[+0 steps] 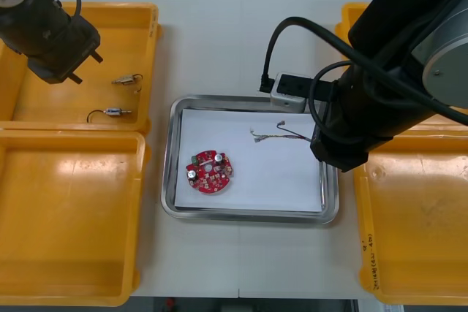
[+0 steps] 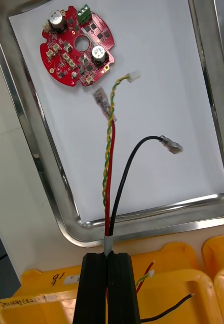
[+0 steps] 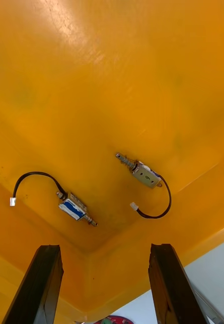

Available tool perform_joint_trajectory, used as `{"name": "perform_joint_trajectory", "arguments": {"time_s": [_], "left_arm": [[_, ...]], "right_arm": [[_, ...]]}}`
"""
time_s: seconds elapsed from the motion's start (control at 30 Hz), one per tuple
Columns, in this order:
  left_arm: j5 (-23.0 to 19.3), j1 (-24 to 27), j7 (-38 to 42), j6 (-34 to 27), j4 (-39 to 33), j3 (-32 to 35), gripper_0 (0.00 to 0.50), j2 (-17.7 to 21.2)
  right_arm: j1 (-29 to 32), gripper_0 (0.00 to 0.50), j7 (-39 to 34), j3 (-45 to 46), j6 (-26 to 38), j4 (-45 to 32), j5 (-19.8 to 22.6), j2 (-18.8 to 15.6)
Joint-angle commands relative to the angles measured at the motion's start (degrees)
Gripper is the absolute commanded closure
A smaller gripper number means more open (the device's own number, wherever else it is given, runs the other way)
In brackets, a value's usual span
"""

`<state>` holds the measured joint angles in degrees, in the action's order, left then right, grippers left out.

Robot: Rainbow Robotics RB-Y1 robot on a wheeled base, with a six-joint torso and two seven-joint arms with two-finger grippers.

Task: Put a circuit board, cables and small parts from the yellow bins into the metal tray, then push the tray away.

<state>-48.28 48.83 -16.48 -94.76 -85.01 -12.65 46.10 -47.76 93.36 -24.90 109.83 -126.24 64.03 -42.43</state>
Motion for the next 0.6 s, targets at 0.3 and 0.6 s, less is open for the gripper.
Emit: {"name": "perform_joint_trajectory", "arguments": {"time_s": [0.3,0.6], "left_arm": [[1.4,7.1,-1.0,1.0,12.4,-4.1,0.0,-3.8],[1.3,7.5,-0.7,6.4,19.0,-7.7,0.0,-5.8]], "right_arm": [[-3.1,0.5,6.5,-11.5,0.1,4.2,-10.1,5.0],[-2.8,0.5,8.3,-18.9,-8.1,9.7,-15.0,5.3]]}}
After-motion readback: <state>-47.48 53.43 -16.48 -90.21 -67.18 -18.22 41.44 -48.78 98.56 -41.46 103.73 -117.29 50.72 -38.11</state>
